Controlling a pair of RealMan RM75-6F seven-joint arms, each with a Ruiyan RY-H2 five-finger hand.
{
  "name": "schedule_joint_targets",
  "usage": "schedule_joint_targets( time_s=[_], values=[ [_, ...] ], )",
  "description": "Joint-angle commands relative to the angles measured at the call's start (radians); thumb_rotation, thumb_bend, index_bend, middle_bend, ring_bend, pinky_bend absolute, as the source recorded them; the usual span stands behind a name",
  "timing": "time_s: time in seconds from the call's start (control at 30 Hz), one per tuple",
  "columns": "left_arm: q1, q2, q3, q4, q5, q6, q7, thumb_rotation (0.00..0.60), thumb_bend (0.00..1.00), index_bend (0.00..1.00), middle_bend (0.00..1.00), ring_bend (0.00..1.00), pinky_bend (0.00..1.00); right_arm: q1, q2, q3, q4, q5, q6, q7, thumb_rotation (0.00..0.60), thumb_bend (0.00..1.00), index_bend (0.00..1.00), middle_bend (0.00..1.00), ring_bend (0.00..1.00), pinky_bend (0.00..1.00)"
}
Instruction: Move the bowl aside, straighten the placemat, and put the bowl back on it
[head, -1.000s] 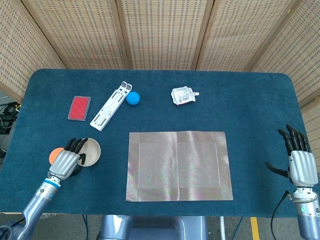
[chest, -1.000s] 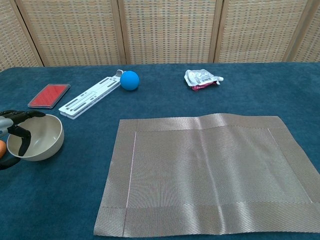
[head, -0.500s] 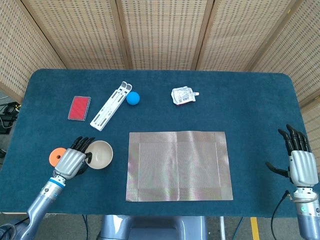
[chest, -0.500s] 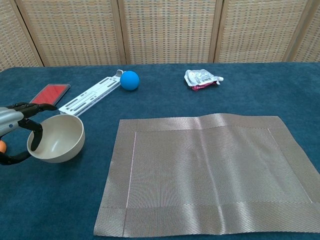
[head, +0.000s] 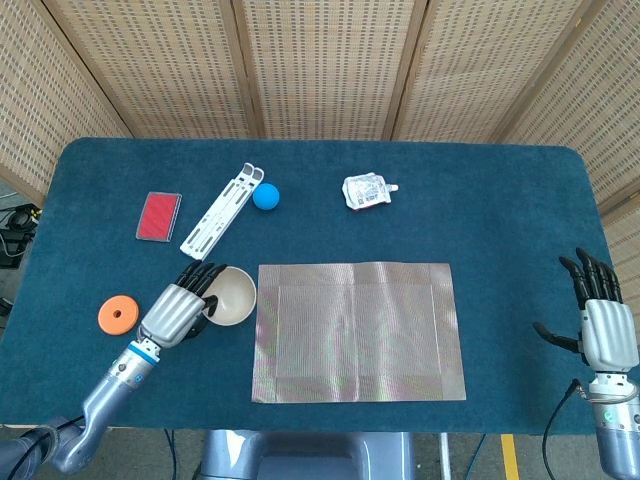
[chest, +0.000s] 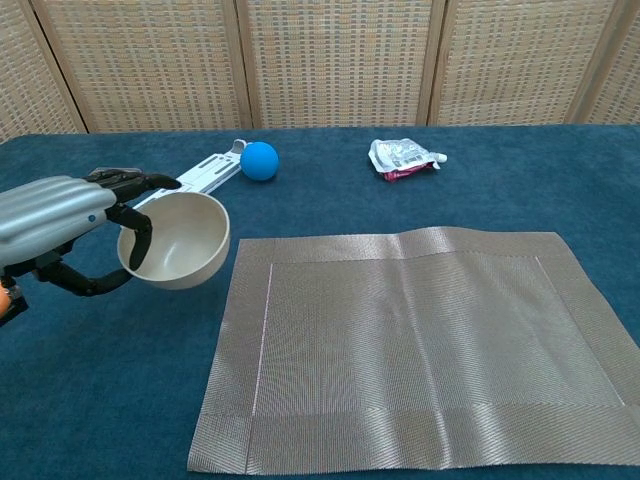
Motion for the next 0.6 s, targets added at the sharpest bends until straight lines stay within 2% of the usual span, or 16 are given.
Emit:
schedule_joint_targets(
  time_s=[0.03, 0.3, 0.6],
  values=[
    [-0.034, -0.02, -0.021, -0.008, 0.0, -0.032, 0.014, 0.6, 0.51, 0.64, 0.0, 0.0, 0.0, 0.0, 0.0, 0.001, 0.001, 0.001, -0.001, 0.002, 0.6, 0.23, 0.15, 0.0, 0.0, 0.0],
    [-0.169, -0.134, -0.08, 0.005, 0.004, -0.154, 0.037, 0.6, 0.51, 0.63, 0.0, 0.0, 0.0, 0.004, -0.004, 0.008, 0.016, 0.02, -0.015, 0.004, 0.6, 0.23, 0.15, 0.0, 0.0, 0.0],
    [-0.305, -0.327, -0.132, 0.128, -0.049, -0.288, 0.047, 0.6, 0.5, 0.63, 0.0, 0.0, 0.0, 0.011, -0.016, 0.013, 0.04, 0.04, -0.035, 0.0, 0.6, 0.23, 0.15, 0.0, 0.0, 0.0]
  ],
)
